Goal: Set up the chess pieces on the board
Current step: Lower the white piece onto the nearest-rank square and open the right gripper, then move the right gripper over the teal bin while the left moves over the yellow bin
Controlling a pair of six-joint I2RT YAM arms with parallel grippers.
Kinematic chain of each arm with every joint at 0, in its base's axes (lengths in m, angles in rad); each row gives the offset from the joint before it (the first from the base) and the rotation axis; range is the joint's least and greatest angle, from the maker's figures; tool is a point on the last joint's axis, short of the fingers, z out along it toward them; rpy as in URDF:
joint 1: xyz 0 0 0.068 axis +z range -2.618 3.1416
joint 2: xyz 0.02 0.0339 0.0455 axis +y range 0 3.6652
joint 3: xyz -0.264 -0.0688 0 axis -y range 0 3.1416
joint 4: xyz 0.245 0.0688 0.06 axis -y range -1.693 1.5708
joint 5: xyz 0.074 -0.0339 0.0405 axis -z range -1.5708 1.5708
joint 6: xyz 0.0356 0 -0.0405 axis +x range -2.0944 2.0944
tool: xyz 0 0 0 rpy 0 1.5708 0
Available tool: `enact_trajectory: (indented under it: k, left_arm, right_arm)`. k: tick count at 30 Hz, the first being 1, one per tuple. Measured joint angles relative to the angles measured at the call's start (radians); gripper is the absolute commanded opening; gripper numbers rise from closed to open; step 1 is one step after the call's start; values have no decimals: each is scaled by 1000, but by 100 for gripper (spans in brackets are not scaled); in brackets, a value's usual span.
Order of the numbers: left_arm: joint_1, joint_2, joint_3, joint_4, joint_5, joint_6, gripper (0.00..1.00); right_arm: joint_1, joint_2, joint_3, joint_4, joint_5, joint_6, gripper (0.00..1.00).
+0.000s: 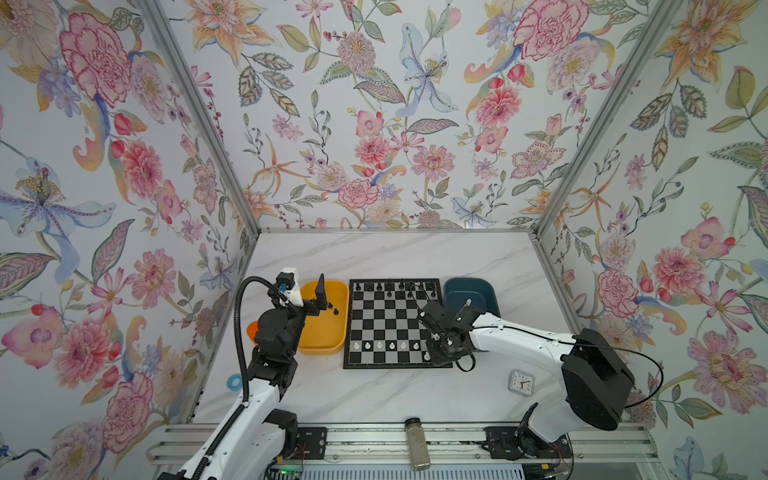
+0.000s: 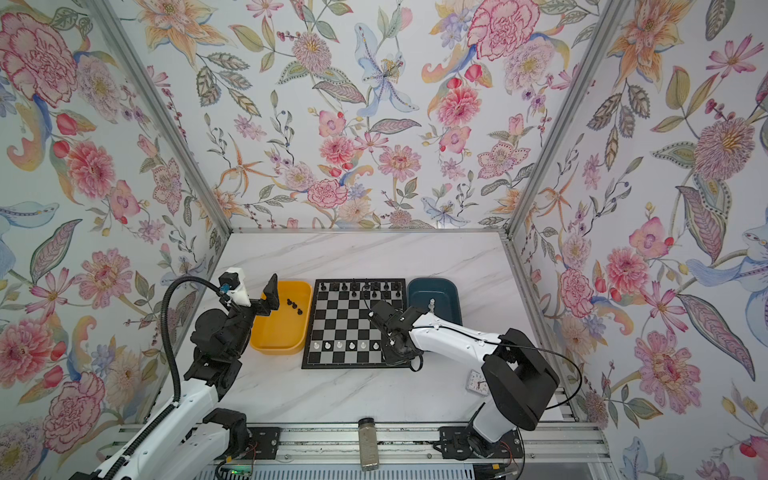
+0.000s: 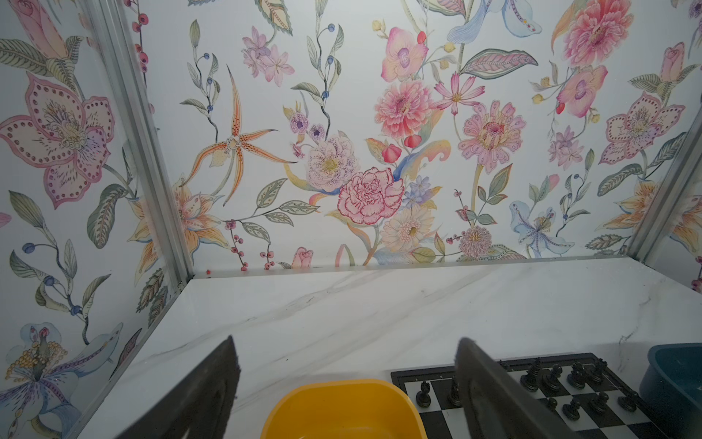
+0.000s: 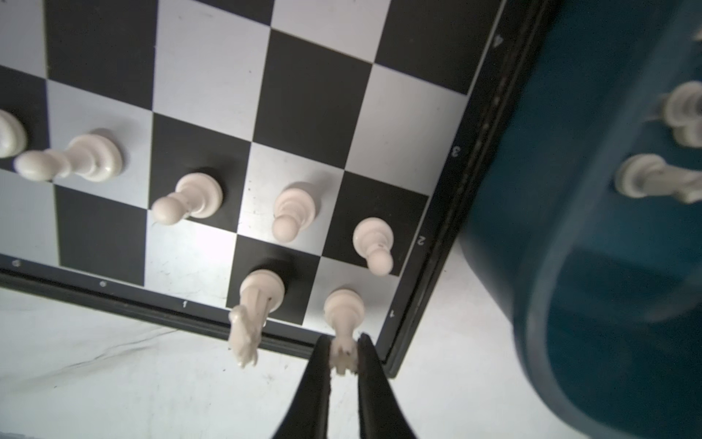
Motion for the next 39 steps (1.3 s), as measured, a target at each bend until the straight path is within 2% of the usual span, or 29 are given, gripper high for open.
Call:
enact_trajectory:
  k: [4,10,18,22,27,32,36,39]
  left_arm:
    - [0,0,0,0,0,0,90]
    - [0,0,0,0,0,0,90]
    - [-1,4,9,-42,-3,0,89]
    - [-5,39,83,-136,-4,-8,86]
    - [-18,115,253,-306,-41,-27,81]
    - [-26,253,435,-509,-97,-42,74]
    - [-30,397,544,-659,-139,-53,63]
    - [-32,483,589,-766,-187,-54,62]
  right_arm:
    - [-1,-7,0,-13,0,1,30]
    - [-1,-45,13,-44,6,1,32]
    - [-37,-148,148,-92,65,-27,32]
    - [-74,-183,228,-72,117,-74,32]
    - [-127,-199,241,3,129,-138,33]
    - [-210,-245,200,161,90,-183,32]
    - [-260,-271,154,278,44,-196,33]
    - [-283,-271,124,346,3,-200,33]
